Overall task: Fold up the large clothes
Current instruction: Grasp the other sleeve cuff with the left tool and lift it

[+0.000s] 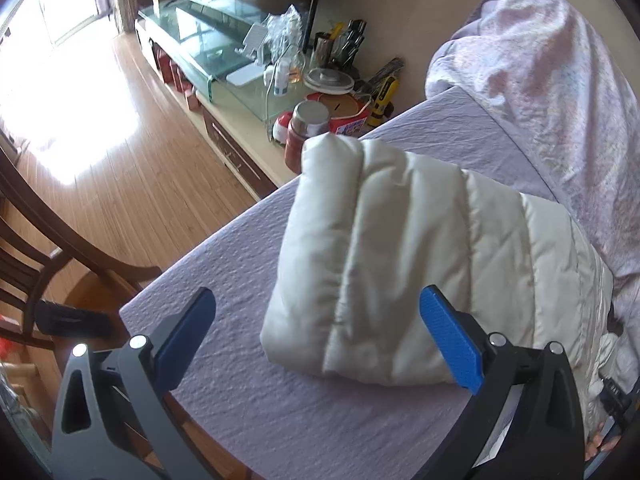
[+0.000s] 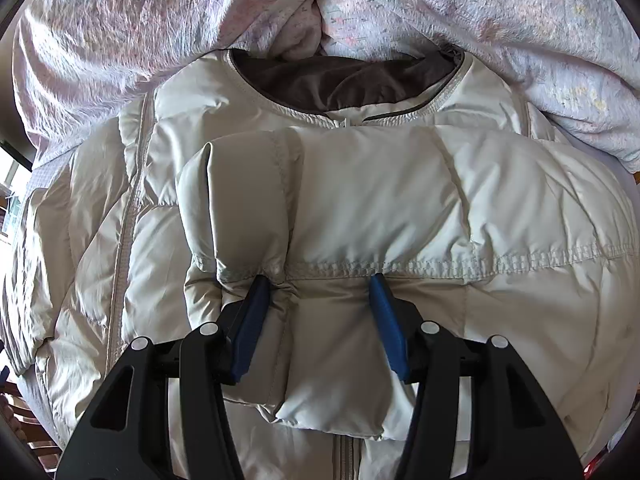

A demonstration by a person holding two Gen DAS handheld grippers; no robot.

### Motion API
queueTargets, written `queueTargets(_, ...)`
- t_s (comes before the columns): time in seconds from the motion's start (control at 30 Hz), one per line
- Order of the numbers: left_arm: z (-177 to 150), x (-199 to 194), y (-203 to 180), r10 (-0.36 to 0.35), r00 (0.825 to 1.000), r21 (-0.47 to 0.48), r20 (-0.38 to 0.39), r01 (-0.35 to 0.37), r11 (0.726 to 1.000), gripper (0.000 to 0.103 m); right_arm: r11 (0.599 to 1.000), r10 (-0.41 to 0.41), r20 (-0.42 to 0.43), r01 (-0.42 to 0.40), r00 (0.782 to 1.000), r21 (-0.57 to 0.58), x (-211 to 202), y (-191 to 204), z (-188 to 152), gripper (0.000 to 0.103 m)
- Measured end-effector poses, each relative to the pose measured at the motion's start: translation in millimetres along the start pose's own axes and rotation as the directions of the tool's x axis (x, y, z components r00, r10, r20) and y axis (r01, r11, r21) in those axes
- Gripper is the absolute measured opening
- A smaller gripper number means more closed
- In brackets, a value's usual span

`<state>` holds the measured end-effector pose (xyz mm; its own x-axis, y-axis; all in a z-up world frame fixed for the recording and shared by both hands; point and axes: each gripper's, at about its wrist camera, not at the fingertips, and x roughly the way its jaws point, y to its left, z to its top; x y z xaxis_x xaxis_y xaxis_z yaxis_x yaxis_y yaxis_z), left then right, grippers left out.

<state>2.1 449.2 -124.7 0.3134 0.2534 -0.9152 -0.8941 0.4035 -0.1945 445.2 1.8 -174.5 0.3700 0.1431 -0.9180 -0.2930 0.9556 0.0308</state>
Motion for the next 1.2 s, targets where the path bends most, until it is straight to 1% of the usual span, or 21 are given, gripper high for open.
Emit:
queueTargets(0.07, 0.7, 5.4, 3.2, -0.016, 1.000, -0.019, -0.019, 0.016, 1.000, 0.100, 1.000, 0.001, -0.001, -0.001, 1.000, 0.000, -1.1, -1.4, 0.4, 0.054)
queueTargets(0.13, -0.2, 10.1, 6.3, -0.030, 0.999, -0.034, -0.040, 0.028, 0.999, 0.093, 1.000, 0.000, -0.001, 0.000, 1.000, 0.000, -1.2, -1.4, -0.2, 0.055)
queueTargets(0.2, -0.5, 10.4, 4.5, -0.024, 0.999, -0.026, -0.032, 0.023, 0.999, 0.092, 1.000, 0.001, -0.001, -0.001, 1.000, -0.002, -1.1, -1.5, 0.2, 0.055)
queueTargets(0.27, -0.7, 9.7, 1.4, -0.013, 1.000, -0.018, -0.028, 0.013, 1.000, 0.088, 1.000, 0.003, -0.002, -0.003, 1.000, -0.002, -1.0, -1.5, 0.0, 0.055)
queueTargets(0.33, -0.7, 9.2, -1.3, -0.013, 1.000, -0.015, -0.023, 0.012, 1.000, 0.079, 1.000, 0.002, -0.001, -0.002, 1.000, -0.001, -0.8, -1.1, 0.4, 0.055)
queueTargets(0.37, -0.3, 8.8, -3.2, -0.016, 1.000, -0.015, -0.022, 0.016, 1.000, 0.076, 1.000, 0.002, -0.001, -0.002, 1.000, -0.002, -0.9, -1.2, 0.4, 0.055)
queueTargets(0.43, 0.9, 9.2, -5.9, -0.026, 0.999, -0.015, -0.022, 0.026, 1.000, 0.064, 1.000, 0.003, 0.000, -0.003, 1.000, -0.001, -1.0, -1.1, -0.2, 0.055)
queueTargets(0.5, 1.0, 9.5, -9.6, -0.025, 0.999, -0.015, -0.022, 0.025, 1.000, 0.060, 1.000, 0.004, 0.000, -0.004, 1.000, -0.002, -1.1, -0.8, -0.7, 0.055)
queueTargets(0.57, 0.7, 9.9, -11.8, -0.008, 1.000, -0.012, -0.017, 0.008, 1.000, 0.058, 1.000, 0.005, -0.001, -0.005, 1.000, -0.002, -1.7, -1.7, 0.1, 0.055)
queueTargets(0.6, 0.7, 10.1, -13.2, -0.003, 1.000, -0.013, -0.016, 0.003, 1.000, 0.055, 1.000, 0.005, -0.001, -0.005, 1.000, -0.002, -2.0, -2.2, 1.0, 0.055)
queueTargets(0.67, 1.0, 10.1, -14.8, -0.006, 1.000, -0.022, -0.015, 0.006, 1.000, 0.047, 1.000, 0.006, -0.002, -0.006, 1.000, -0.001, -2.5, -2.2, 1.0, 0.055)
queueTargets(0.7, 0.5, 9.7, -14.7, -0.018, 1.000, -0.030, -0.016, 0.018, 0.999, 0.038, 1.000, 0.005, -0.001, -0.005, 1.000, -0.001, -2.7, -2.1, 1.0, 0.055)
queueTargets(0.73, 0.1, 9.3, -15.1, -0.035, 0.999, -0.037, -0.017, 0.034, 0.999, 0.032, 1.000, 0.005, -0.001, -0.005, 1.000, 0.000, -2.3, -2.0, 1.2, 0.055)
queueTargets(0.83, -0.8, 5.6, -21.8, -0.036, 0.999, -0.028, -0.004, 0.036, 0.999, 0.018, 1.000, 0.006, 0.004, -0.006, 1.000, 0.006, -2.6, -1.3, 1.7, 0.055)
queueTargets(0.93, 0.5, -0.3, -30.3, -0.025, 1.000, -0.018, 0.000, 0.025, 1.000, 0.013, 1.000, 0.013, 0.005, -0.013, 1.000, 0.012, -4.2, -2.2, 1.7, 0.055)
queueTargets(1.03, 4.6, -12.4, -38.4, -0.041, 0.999, -0.016, 0.019, 0.041, 0.999, 0.011, 1.000, 0.024, 0.008, -0.024, 1.000, 0.013, -6.6, -4.0, 1.7, 0.055)
queueTargets(1.1, 8.2, -26.8, -49.3, -0.072, 0.996, 0.007, 0.048, 0.072, 0.997, 0.010, 0.999, 0.036, 0.017, -0.036, 0.999, 0.014, -10.1, -6.8, 0.8, 0.056)
queueTargets(1.2, 11.2, -49.6, -71.6, -0.130, 0.988, 0.056, 0.086, 0.126, 0.990, 0.010, 0.998, 0.050, 0.048, -0.051, 0.998, 0.024, -21.3, -15.1, -6.1, 0.062)
